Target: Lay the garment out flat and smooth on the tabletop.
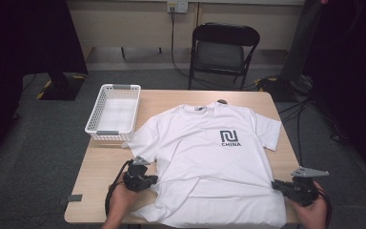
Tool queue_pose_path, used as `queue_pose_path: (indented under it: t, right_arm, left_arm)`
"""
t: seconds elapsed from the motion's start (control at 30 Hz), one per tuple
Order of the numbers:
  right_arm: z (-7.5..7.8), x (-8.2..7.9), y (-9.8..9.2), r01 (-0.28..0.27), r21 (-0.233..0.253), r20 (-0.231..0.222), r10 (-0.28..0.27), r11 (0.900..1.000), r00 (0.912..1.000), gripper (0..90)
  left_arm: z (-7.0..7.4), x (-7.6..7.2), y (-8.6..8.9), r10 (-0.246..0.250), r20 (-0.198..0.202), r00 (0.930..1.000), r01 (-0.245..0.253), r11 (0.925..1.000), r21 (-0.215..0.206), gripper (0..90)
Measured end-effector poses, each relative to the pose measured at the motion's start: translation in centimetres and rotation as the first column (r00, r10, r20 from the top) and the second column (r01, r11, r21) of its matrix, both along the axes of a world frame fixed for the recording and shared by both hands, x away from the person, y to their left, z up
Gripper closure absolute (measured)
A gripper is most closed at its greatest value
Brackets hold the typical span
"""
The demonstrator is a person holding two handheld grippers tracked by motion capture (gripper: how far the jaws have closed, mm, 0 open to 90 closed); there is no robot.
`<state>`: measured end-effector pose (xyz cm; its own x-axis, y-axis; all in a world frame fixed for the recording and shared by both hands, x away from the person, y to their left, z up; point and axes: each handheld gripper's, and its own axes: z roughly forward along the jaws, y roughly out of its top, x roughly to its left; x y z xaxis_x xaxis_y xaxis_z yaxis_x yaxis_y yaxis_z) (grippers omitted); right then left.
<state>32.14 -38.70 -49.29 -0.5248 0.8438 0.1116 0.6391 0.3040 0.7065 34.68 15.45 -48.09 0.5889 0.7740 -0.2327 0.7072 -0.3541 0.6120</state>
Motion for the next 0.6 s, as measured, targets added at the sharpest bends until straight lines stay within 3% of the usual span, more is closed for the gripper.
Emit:
queue_pose_path:
  t: [0.03, 0.13, 0.17, 0.27, 0.3, 0.37, 0.4, 0.47, 0.5, 0.53, 0.6]
  right_arm:
    - [0.2, 0.0, -0.4, 0.006, 0.014, 0.004, -0.006, 1.000, 1.0000, 86.3]
    - [1.0, -0.1, -1.9, 0.035, 0.056, 0.017, -0.036, 0.998, 0.9992, 86.9]
    - [1.2, -0.2, -2.2, 0.041, 0.058, 0.019, -0.042, 0.998, 0.9989, 86.8]
    - [0.9, -0.2, -2.7, 0.036, 0.070, 0.006, -0.037, 0.997, 0.9993, 83.6]
    - [0.7, -0.3, -2.6, 0.044, 0.053, 0.006, -0.044, 0.998, 0.9990, 80.4]
    - [0.3, -0.4, -2.4, 0.047, 0.021, 0.011, -0.047, 0.999, 0.9988, 67.2]
    - [0.3, -0.6, -2.3, 0.056, 0.021, 0.016, -0.056, 0.998, 0.9983, 63.4]
    - [0.4, -0.9, -2.1, 0.055, 0.015, 0.028, -0.055, 0.998, 0.9981, 57.0]
    - [0.5, -1.0, -2.1, 0.063, 0.005, 0.036, -0.063, 0.998, 0.9973, 54.6]
    - [0.6, -1.2, -2.0, 0.055, -0.003, 0.040, -0.055, 0.998, 0.9977, 54.7]
    - [0.7, -1.7, -1.9, 0.062, -0.018, 0.048, -0.061, 0.998, 0.9970, 49.1]
  left_arm:
    - [0.2, 0.0, 0.2, -0.002, -0.007, 1.0000, 0.002, 1.0000, 0.002, 89.9]
    - [0.8, -0.2, 1.3, -0.007, -0.013, 0.9999, 0.006, 0.9989, -0.046, 90.0]
    - [0.9, -0.3, 1.6, -0.008, -0.012, 0.9999, 0.007, 0.9974, -0.071, 90.0]
    - [0.9, -0.8, 1.8, -0.037, -0.006, 0.9993, 0.037, 0.9958, -0.084, 89.5]
    - [0.8, -0.9, 1.7, -0.042, 0.005, 0.9991, 0.042, 0.9950, -0.090, 87.1]
    - [0.4, -1.2, 1.6, -0.055, 0.046, 0.9974, 0.059, 0.9930, -0.102, 65.5]
    - [0.4, -1.4, 1.7, -0.055, 0.049, 0.9973, 0.059, 0.9932, -0.100, 59.0]
    - [0.5, -2.0, 1.7, -0.059, 0.075, 0.9954, 0.066, 0.9931, -0.097, 51.6]
    - [0.6, -2.4, 1.6, -0.058, 0.068, 0.9960, 0.064, 0.9931, -0.098, 47.2]
    - [0.7, -2.8, 1.5, -0.064, 0.070, 0.9955, 0.071, 0.9925, -0.100, 49.5]
    - [0.7, -3.7, 1.2, -0.083, 0.094, 0.9921, 0.091, 0.9922, -0.086, 44.3]
